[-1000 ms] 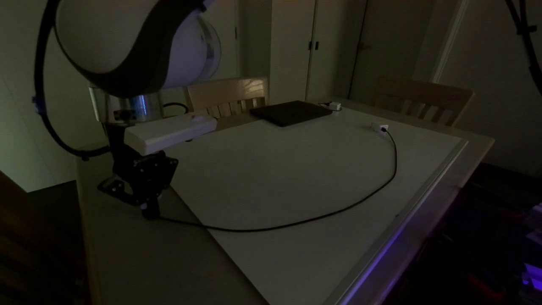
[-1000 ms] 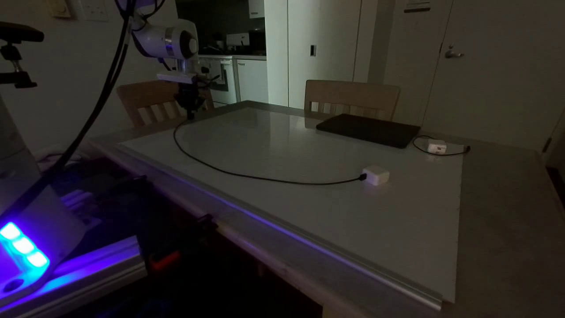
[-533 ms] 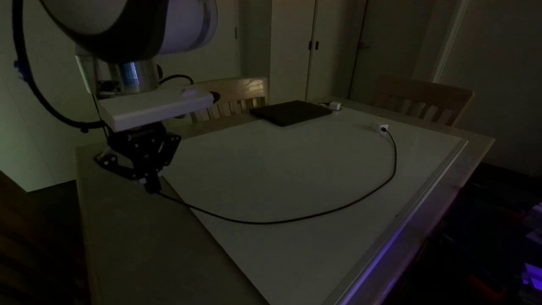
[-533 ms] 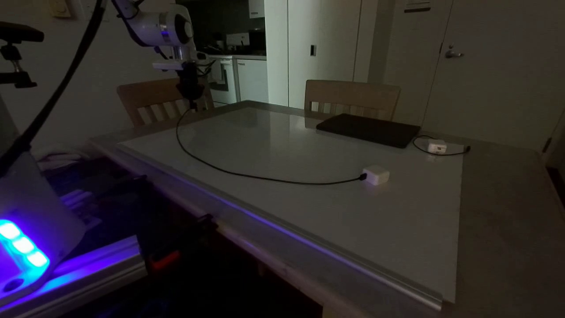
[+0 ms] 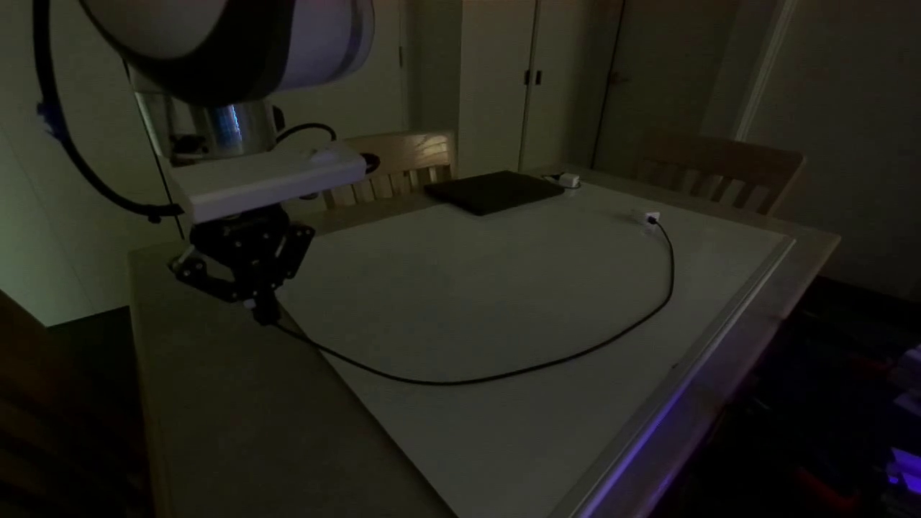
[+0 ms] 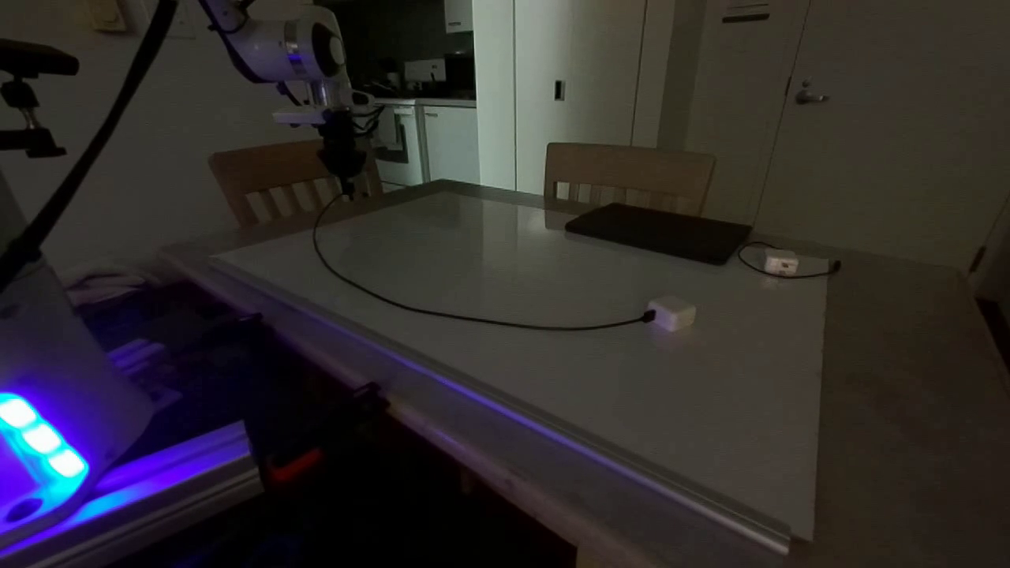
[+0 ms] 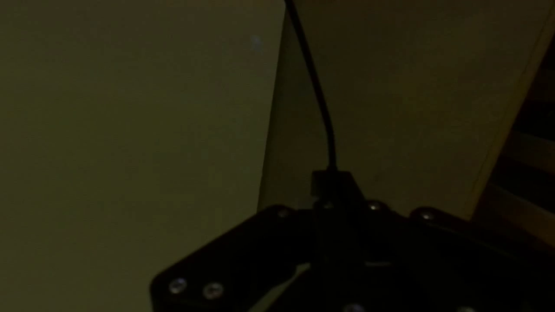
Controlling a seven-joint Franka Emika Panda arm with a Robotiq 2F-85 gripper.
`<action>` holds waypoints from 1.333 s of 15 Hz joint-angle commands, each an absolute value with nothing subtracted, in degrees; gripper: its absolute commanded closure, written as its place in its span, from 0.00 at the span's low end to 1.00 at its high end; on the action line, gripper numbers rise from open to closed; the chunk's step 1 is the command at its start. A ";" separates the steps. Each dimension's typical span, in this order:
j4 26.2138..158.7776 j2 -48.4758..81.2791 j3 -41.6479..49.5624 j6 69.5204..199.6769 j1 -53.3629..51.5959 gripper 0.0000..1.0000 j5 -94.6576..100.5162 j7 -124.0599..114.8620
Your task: Take the charger and position it in the center of the table
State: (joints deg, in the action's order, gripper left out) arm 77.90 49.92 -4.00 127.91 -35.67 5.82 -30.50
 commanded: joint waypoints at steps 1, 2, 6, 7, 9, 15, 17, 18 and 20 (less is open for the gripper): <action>73.64 52.47 -2.54 124.92 -36.50 0.98 5.74 -33.49; 73.04 52.78 -1.81 124.72 -36.45 0.98 5.61 -35.77; 73.91 52.23 1.45 126.24 -35.86 0.98 5.77 -47.51; 75.74 51.26 2.70 127.29 -35.97 0.98 5.36 -50.14; 77.97 50.09 4.68 128.10 -36.02 0.98 5.23 -55.98; 80.04 50.24 6.02 127.95 -34.26 0.94 7.52 -67.35; 82.98 49.18 6.81 129.01 -34.06 0.94 7.66 -70.27; 83.77 48.72 6.87 129.23 -34.02 0.94 7.66 -70.69; 84.37 48.22 6.84 129.31 -34.14 0.98 7.62 -71.12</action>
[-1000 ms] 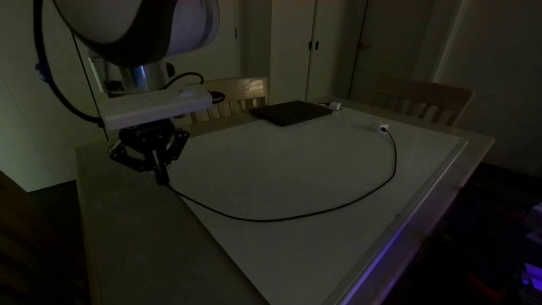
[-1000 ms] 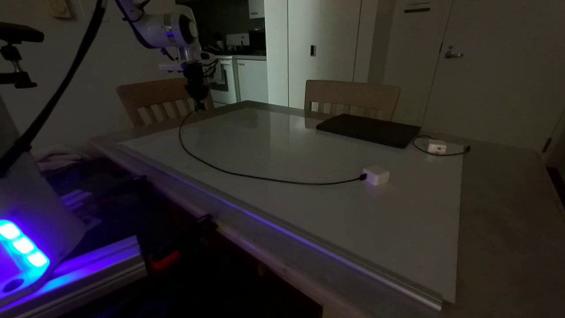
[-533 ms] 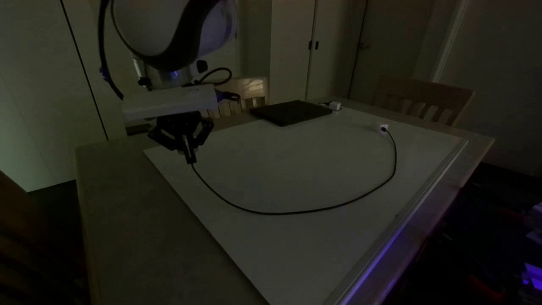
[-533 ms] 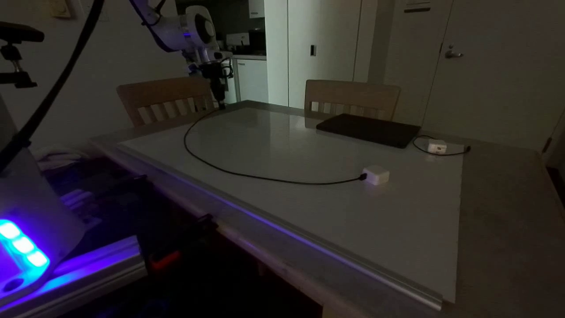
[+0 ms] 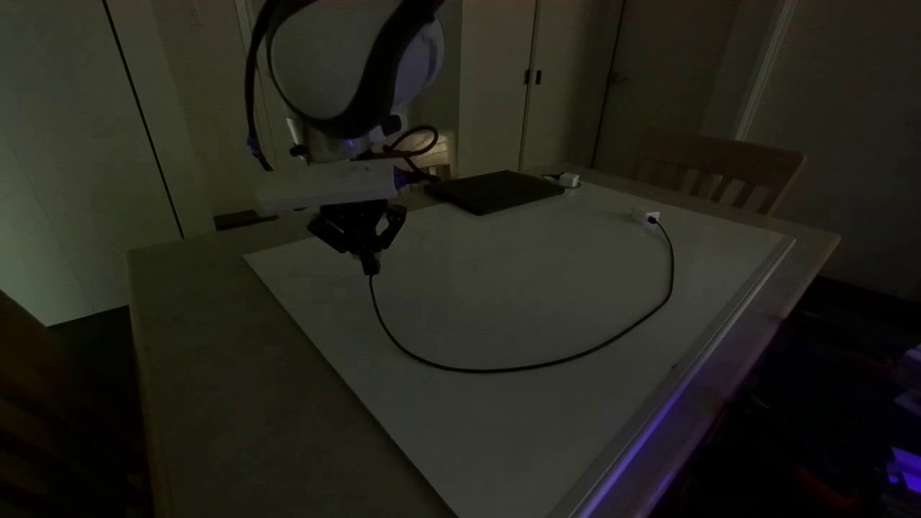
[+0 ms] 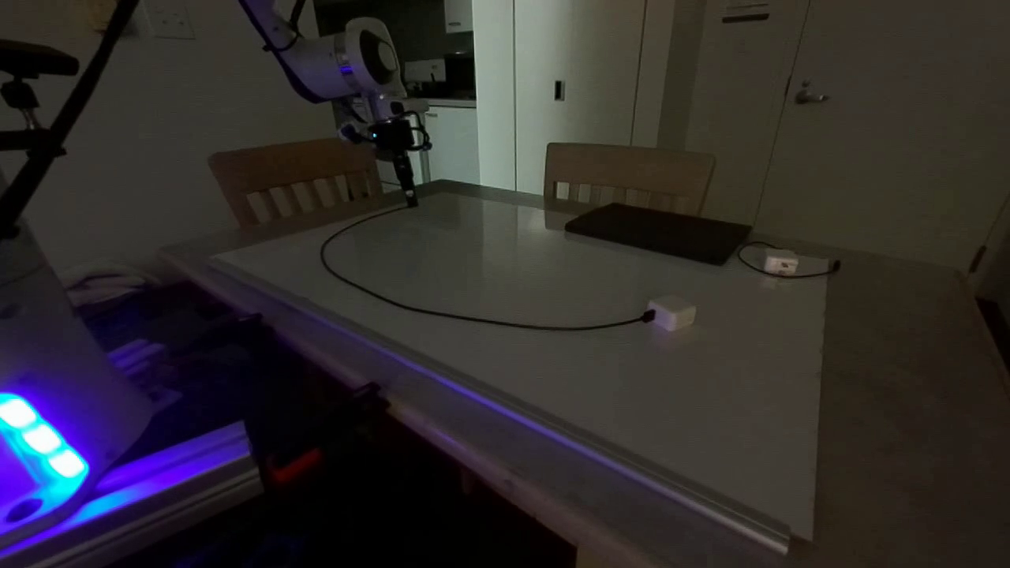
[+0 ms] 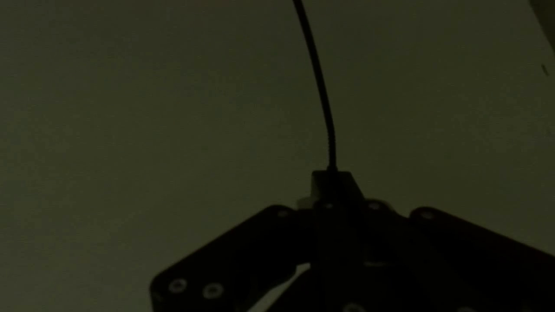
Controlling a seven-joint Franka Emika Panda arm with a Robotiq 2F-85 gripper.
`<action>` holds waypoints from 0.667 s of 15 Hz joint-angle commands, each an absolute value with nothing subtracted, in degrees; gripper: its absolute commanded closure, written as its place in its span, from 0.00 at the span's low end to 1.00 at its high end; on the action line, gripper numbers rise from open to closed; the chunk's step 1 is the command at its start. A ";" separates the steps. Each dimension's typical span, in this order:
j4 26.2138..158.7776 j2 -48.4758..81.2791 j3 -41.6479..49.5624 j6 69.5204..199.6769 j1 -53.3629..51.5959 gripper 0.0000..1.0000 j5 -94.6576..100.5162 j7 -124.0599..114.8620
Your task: Take the charger and position it in the center of the table
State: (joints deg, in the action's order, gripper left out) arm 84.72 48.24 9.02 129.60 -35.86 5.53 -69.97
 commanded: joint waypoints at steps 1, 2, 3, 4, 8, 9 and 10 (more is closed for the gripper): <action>83.91 48.57 7.38 128.22 -34.76 0.98 8.66 -72.47; 83.82 48.64 8.02 127.45 -35.11 0.98 9.47 -74.88; 84.09 48.62 9.23 127.02 -35.46 0.98 10.23 -79.01; 85.05 47.99 10.03 126.87 -35.52 0.98 11.00 -83.03; 89.95 45.23 11.56 127.63 -33.96 0.98 12.99 -95.54; 91.92 44.31 12.00 128.34 -33.70 0.98 13.43 -98.88; 93.38 43.63 12.24 128.26 -33.27 0.98 13.64 -102.14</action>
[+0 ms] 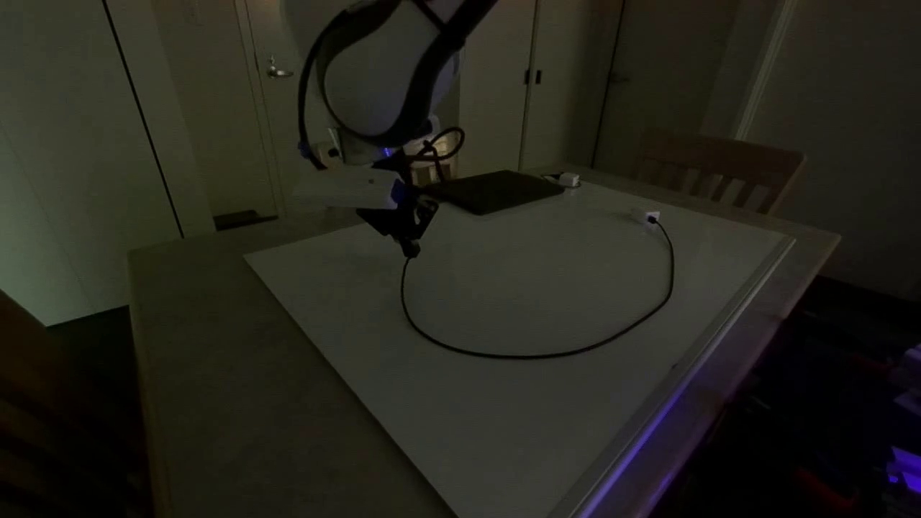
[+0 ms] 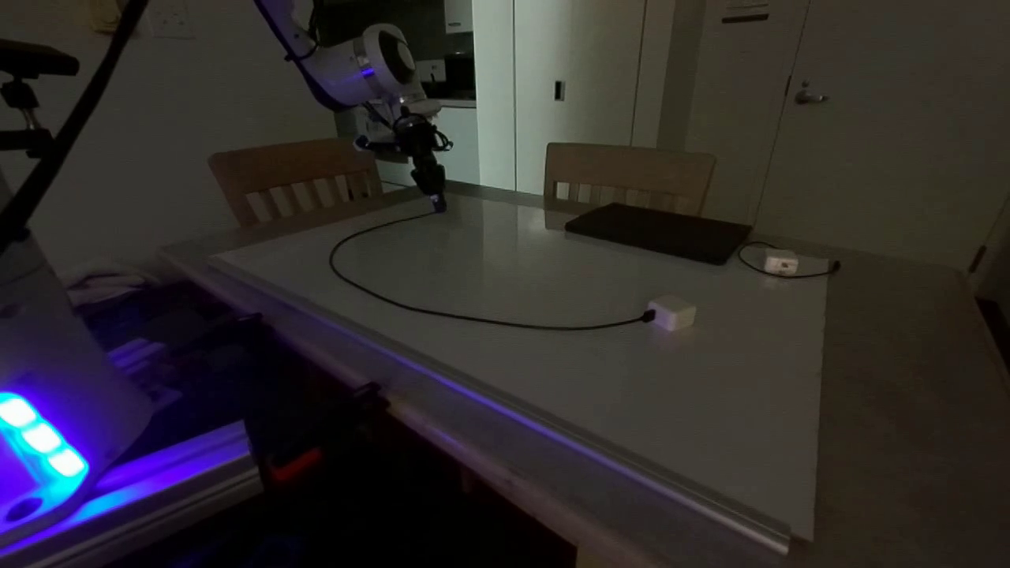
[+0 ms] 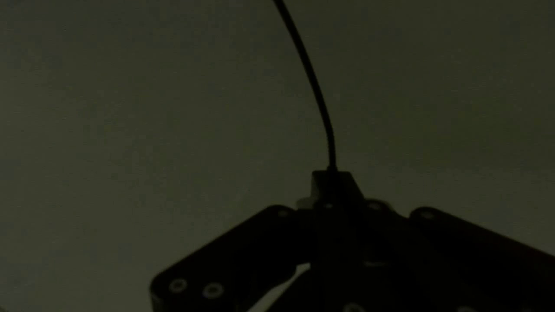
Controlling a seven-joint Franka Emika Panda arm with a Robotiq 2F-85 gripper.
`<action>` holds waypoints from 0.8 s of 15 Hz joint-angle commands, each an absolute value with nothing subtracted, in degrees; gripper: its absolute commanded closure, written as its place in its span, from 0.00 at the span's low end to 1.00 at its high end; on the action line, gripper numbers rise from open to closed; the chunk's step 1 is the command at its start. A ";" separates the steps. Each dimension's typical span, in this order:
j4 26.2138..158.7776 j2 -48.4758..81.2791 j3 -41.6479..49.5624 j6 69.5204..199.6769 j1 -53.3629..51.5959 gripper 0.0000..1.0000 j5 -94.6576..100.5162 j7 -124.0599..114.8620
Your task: Take the charger and position it in the center of the table
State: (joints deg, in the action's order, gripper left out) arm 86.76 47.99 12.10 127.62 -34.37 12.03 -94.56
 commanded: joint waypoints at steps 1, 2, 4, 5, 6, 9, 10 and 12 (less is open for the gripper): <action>95.28 42.70 12.36 128.48 -32.69 0.98 13.72 -105.16; 96.99 41.81 12.37 128.60 -32.10 0.98 13.78 -108.18; 101.73 39.26 12.00 129.53 -30.41 0.98 13.45 -113.81; 104.64 37.80 11.74 131.14 -29.24 0.98 13.23 -116.40; 107.55 36.33 11.55 132.91 -28.16 0.98 13.14 -118.94; 104.87 38.73 9.98 132.39 -26.05 0.94 14.62 -121.11; 107.10 37.56 9.79 133.80 -25.12 0.94 14.46 -122.39; 109.09 36.23 9.51 134.77 -24.31 0.94 14.32 -123.18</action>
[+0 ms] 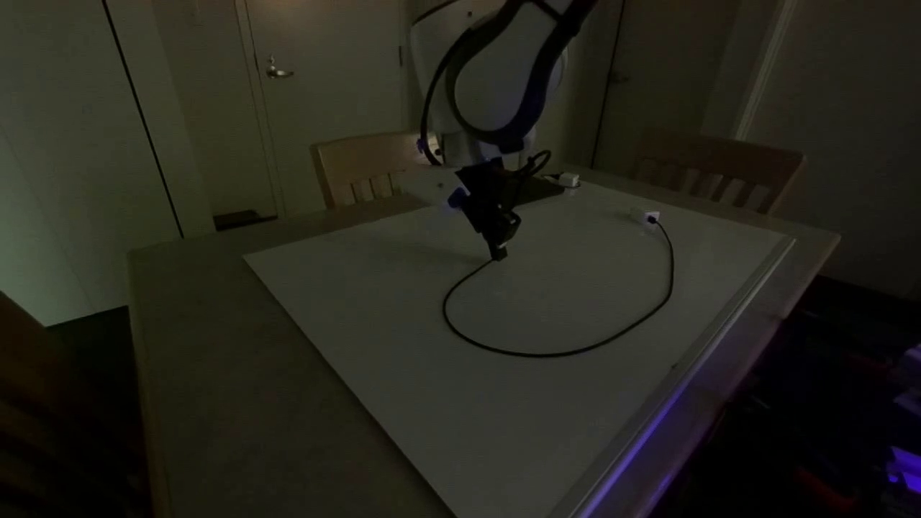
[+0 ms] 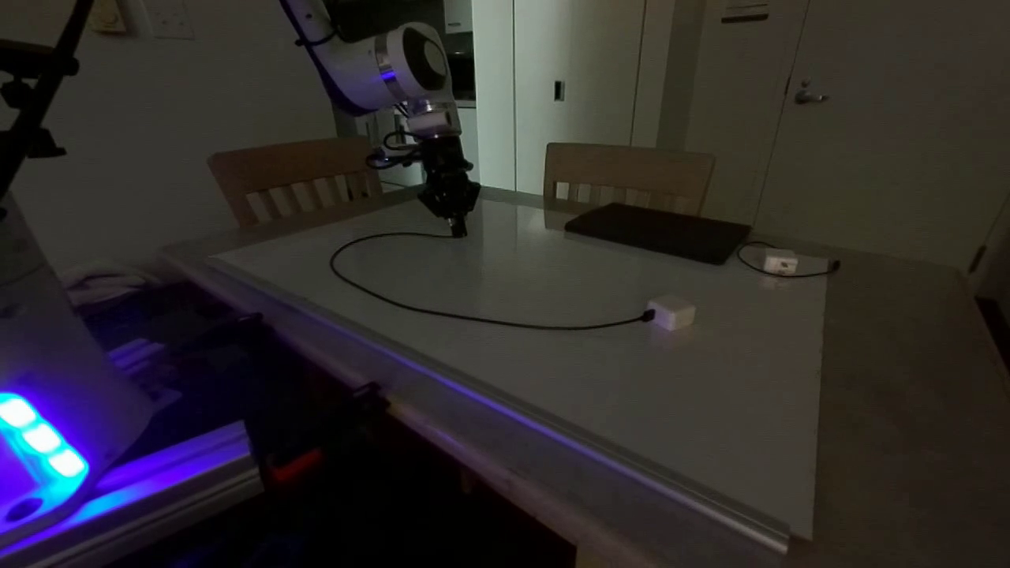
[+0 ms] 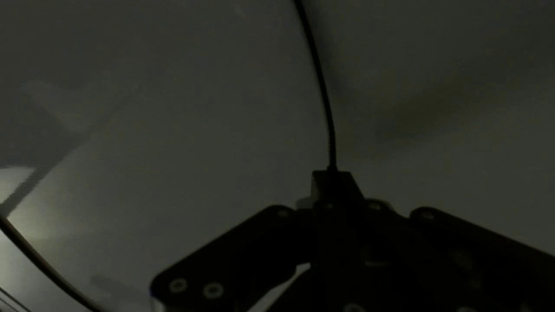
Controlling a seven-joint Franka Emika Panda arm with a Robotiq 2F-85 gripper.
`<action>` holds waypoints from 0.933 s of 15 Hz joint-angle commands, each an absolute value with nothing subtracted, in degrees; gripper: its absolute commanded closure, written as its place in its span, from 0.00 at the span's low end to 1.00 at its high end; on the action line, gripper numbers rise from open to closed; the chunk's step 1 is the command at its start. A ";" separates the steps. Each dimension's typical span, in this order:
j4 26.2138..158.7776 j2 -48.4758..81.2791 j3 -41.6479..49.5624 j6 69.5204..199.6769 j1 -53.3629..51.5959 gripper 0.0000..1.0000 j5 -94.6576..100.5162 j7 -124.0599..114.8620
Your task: Take the charger and position it in the center of the table
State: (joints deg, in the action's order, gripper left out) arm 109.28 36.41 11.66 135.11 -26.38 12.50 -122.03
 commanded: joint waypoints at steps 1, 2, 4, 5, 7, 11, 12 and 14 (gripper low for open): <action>109.33 35.96 9.38 134.79 -24.29 0.94 14.30 -123.41; 107.94 36.68 9.55 133.66 -24.69 0.98 13.98 -125.08; 107.09 37.09 9.23 133.94 -23.80 0.98 11.66 -129.92; 107.64 36.80 9.19 135.00 -23.32 0.98 10.83 -132.81; 108.57 36.16 9.15 136.19 -22.30 0.98 9.99 -137.56; 111.26 34.48 10.00 138.91 -20.60 0.98 9.75 -147.95; 112.09 33.99 10.09 139.68 -20.10 0.98 9.91 -150.00; 114.18 33.61 17.16 142.11 -25.03 0.98 4.21 -149.28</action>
